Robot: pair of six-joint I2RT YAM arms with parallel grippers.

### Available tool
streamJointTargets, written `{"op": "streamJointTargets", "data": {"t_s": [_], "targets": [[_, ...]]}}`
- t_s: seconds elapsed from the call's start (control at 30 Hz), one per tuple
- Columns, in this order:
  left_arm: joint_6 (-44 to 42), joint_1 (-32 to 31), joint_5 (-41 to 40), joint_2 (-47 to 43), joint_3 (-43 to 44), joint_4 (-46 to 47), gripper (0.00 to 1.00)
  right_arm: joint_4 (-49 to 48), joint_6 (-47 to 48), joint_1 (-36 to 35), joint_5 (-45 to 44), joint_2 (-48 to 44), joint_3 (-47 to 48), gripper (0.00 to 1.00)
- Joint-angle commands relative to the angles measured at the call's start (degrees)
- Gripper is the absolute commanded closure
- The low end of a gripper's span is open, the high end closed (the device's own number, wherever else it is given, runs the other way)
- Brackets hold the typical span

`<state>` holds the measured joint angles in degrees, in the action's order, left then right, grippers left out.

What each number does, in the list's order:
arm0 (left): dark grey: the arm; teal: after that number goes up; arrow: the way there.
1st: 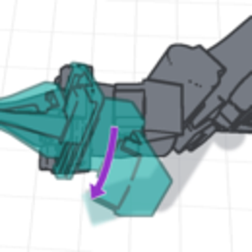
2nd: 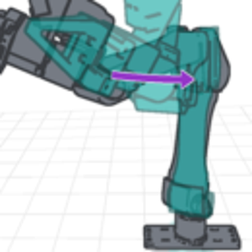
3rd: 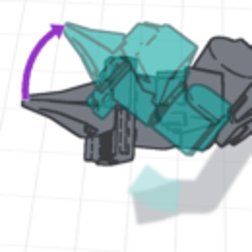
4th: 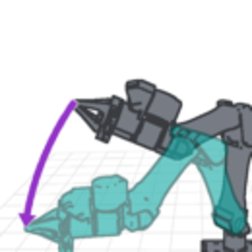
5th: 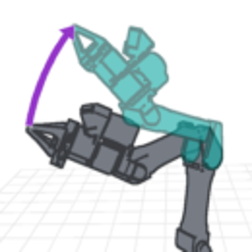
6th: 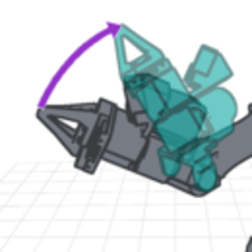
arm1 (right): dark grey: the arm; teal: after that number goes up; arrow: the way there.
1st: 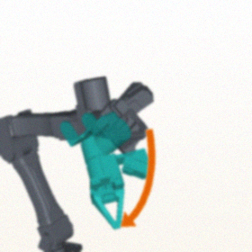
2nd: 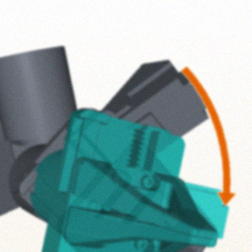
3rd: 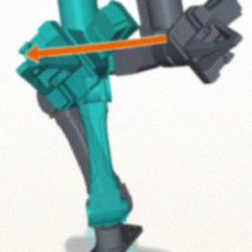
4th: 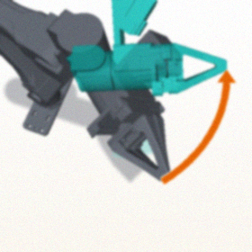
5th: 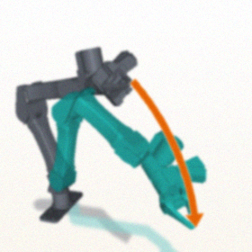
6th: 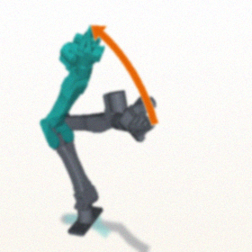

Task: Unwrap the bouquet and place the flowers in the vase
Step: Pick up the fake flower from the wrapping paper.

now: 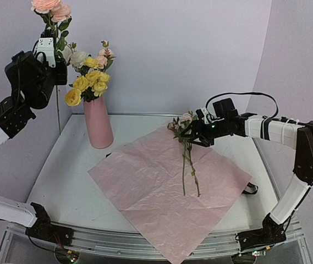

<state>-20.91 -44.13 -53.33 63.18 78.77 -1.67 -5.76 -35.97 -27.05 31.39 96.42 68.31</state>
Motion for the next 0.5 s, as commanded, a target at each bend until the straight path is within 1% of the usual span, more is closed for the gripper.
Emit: {"op": "streamJointTargets", "data": {"t_s": [0.0, 0.1, 0.17, 0.23, 0.33, 0.47], "targets": [[7.7, 9.6, 15.5, 0.1, 4.6, -5.4, 1.0, -0.1, 0.5, 0.0, 1.6, 0.2, 2.2, 0.38], [13.8, 19.1, 25.1, 1.7, 5.7, -7.4, 1.0, -0.1, 0.2, 0.0, 1.9, 0.4, 2.6, 0.38], [18.1, 24.8, 31.4, 2.7, 5.5, -6.9, 1.0, -0.1, 0.2, 0.0, 2.2, 0.5, 3.1, 0.38], [22.3, 29.0, 36.9, 3.7, 5.0, -4.9, 1.0, -0.1, 0.3, 0.0, 2.4, 0.5, 3.4, 0.38], [26.0, 32.8, 40.9, 5.4, 4.5, -1.3, 1.0, 0.0, 0.3, 0.0, 3.2, 0.3, 4.1, 0.38], [31.2, 36.1, 44.6, 7.9, 4.7, 3.9, 1.0, -0.1, 0.6, 0.0, 4.2, 0.0, 4.7, 0.38]]}}
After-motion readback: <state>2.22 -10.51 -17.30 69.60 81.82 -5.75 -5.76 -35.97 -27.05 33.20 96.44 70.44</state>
